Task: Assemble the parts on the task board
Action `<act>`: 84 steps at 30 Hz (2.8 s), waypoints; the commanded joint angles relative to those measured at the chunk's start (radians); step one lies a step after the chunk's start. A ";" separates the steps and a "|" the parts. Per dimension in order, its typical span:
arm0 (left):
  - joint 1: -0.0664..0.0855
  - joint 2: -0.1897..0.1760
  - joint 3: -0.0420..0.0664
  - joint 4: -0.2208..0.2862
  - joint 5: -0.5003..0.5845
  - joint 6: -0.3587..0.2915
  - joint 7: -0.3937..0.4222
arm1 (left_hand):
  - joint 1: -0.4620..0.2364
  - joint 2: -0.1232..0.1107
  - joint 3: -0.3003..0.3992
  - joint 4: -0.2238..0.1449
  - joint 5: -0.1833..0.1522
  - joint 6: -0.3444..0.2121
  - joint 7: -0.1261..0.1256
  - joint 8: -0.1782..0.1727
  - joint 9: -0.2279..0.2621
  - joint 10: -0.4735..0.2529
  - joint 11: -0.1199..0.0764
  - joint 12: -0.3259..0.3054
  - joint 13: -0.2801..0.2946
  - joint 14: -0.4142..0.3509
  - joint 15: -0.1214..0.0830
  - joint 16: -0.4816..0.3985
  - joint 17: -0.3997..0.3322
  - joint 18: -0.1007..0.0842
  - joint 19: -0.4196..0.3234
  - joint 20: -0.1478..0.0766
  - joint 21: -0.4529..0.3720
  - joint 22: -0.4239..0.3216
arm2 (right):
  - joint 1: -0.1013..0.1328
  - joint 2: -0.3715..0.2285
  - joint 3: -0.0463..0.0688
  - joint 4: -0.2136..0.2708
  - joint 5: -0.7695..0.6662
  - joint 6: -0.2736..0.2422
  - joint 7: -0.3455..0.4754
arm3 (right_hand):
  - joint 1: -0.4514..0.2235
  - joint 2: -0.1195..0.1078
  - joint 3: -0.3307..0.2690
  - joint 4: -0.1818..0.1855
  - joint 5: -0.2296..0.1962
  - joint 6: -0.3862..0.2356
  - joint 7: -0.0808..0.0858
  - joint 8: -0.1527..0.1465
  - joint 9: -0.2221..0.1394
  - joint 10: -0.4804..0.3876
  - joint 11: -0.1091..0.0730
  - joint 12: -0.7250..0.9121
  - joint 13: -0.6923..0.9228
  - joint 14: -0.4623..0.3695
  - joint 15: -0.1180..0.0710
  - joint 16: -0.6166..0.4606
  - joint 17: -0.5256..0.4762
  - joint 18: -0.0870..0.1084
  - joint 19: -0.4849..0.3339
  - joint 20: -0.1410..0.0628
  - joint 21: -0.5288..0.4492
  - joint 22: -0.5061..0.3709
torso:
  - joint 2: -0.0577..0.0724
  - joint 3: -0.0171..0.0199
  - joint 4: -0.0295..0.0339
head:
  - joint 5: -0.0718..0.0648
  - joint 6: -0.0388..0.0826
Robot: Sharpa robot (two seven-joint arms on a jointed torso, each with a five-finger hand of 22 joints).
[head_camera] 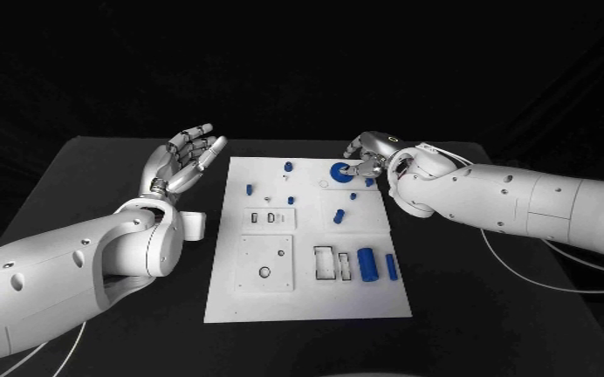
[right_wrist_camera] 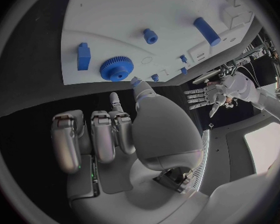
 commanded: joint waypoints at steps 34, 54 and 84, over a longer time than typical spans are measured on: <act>0.000 -0.008 0.001 0.009 -0.005 0.013 0.007 | 0.000 0.010 0.006 0.000 -0.007 -0.003 0.151 0.008 -0.001 -0.002 0.000 0.004 -0.001 -0.008 -0.002 0.006 -0.001 0.016 -0.008 0.001 -0.005 -0.001 | -0.006 0.046 0.000 -0.035 -0.072 0.130 -0.110 | 0.006 -0.002 0.049 -0.015 -0.047 0.009 -0.001 -0.008 0.017 0.105 0.004 0.003 0.263 0.108 0.007 0.004 0.263 -0.014 0.105 0.006 0.004 0.263 | 0.001 -0.0009 -0.0014 | 0.015 -0.005; 0.000 -0.007 0.001 0.009 -0.005 0.014 0.007 | -0.001 0.011 0.006 -0.001 -0.008 -0.003 0.151 0.008 -0.002 -0.001 0.000 0.005 -0.001 -0.008 -0.002 0.007 -0.001 0.016 -0.008 0.001 -0.005 -0.001 | -0.007 0.048 0.000 -0.031 -0.073 0.110 -0.108 | 0.058 0.013 0.130 -0.074 -0.015 0.102 -0.007 0.007 0.041 0.105 0.000 0.003 0.263 0.108 0.007 0.004 0.263 -0.014 0.105 0.006 0.004 0.263 | 0.000 -0.0016 -0.0001 | 0.018 -0.004; 0.001 -0.012 0.001 0.015 -0.005 0.010 0.008 | -0.001 0.011 0.007 -0.001 -0.008 -0.002 0.151 0.009 -0.002 0.000 0.000 0.006 -0.001 -0.008 -0.002 0.008 -0.001 0.016 -0.008 0.002 -0.004 -0.001 | 0.001 0.051 0.008 0.031 0.100 -0.123 0.107 | 0.054 0.005 0.155 -0.091 -0.015 0.167 0.000 0.014 0.051 0.105 0.006 0.003 0.263 0.108 0.009 0.004 0.263 -0.014 0.105 0.007 0.004 0.263 | 0.002 -0.0022 -0.0013 | 0.045 -0.003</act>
